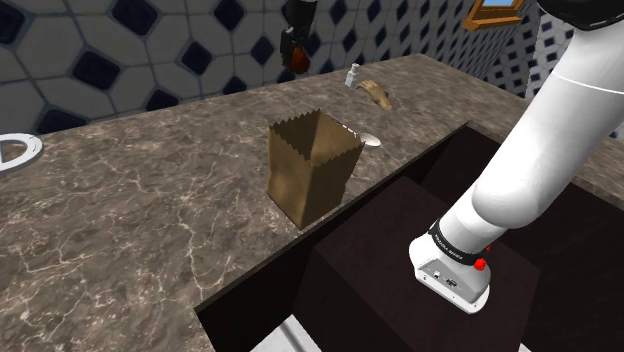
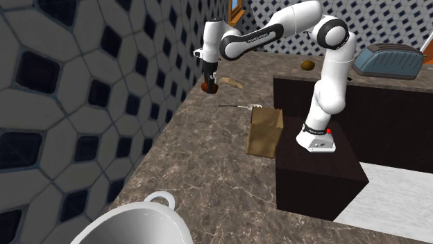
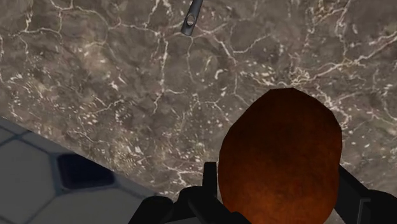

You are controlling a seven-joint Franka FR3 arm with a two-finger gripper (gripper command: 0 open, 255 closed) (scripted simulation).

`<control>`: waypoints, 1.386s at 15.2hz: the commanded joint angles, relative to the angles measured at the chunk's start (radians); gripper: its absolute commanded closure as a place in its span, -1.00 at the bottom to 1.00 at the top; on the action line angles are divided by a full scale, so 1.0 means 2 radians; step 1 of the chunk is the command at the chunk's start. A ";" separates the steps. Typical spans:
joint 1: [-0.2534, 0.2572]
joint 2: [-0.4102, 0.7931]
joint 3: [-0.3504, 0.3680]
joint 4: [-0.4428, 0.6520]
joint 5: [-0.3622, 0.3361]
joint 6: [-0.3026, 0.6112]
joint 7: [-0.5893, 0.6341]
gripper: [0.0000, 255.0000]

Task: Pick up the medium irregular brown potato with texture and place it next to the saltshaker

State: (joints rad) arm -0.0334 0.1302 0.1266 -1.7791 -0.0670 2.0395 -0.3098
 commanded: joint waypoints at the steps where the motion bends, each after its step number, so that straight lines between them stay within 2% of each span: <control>1: -0.014 -0.006 -0.010 -0.005 0.006 0.000 -0.026 1.00; 11: -0.079 0.000 -0.057 0.003 0.029 0.001 -0.147 1.00; 19: -0.135 0.042 -0.093 0.060 0.051 -0.014 -0.246 1.00; 21: -0.135 0.044 -0.093 0.049 0.051 -0.001 -0.247 1.00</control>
State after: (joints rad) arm -0.2988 0.2121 -0.0567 -1.6767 0.0330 2.0264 -0.7931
